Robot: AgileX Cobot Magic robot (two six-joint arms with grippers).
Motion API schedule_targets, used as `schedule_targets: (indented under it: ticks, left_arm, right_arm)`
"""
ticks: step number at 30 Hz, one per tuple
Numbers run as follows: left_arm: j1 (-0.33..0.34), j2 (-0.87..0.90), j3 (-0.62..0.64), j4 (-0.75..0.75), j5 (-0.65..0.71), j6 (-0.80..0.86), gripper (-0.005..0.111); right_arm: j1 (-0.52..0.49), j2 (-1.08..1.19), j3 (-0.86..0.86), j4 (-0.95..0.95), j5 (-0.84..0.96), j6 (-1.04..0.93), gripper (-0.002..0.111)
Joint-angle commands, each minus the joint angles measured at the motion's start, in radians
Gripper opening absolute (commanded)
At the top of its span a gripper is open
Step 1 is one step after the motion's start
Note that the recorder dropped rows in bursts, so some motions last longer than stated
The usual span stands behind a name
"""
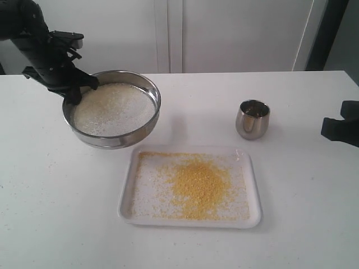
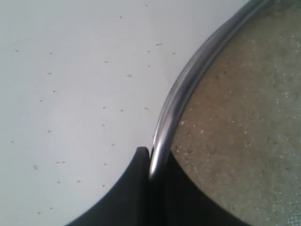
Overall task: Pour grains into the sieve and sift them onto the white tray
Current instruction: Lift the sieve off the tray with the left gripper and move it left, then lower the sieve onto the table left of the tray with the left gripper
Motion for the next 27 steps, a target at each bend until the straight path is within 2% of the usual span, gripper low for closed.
schedule_targets:
  ticks: [1, 22, 27]
  left_arm:
    - [0.034, 0.008, -0.026, -0.031, 0.028, -0.005, 0.000]
    - [0.046, 0.047, -0.025, 0.024, 0.027, -0.019, 0.000]
    - [0.071, 0.092, -0.025, 0.021, 0.028, -0.070, 0.000]
  right_arm:
    - [0.001, -0.003, 0.003, 0.000, -0.007, -0.002, 0.000]
    - [0.001, -0.003, 0.003, 0.000, -0.007, -0.002, 0.000]
    - [0.001, -0.003, 0.003, 0.000, -0.007, -0.002, 0.000]
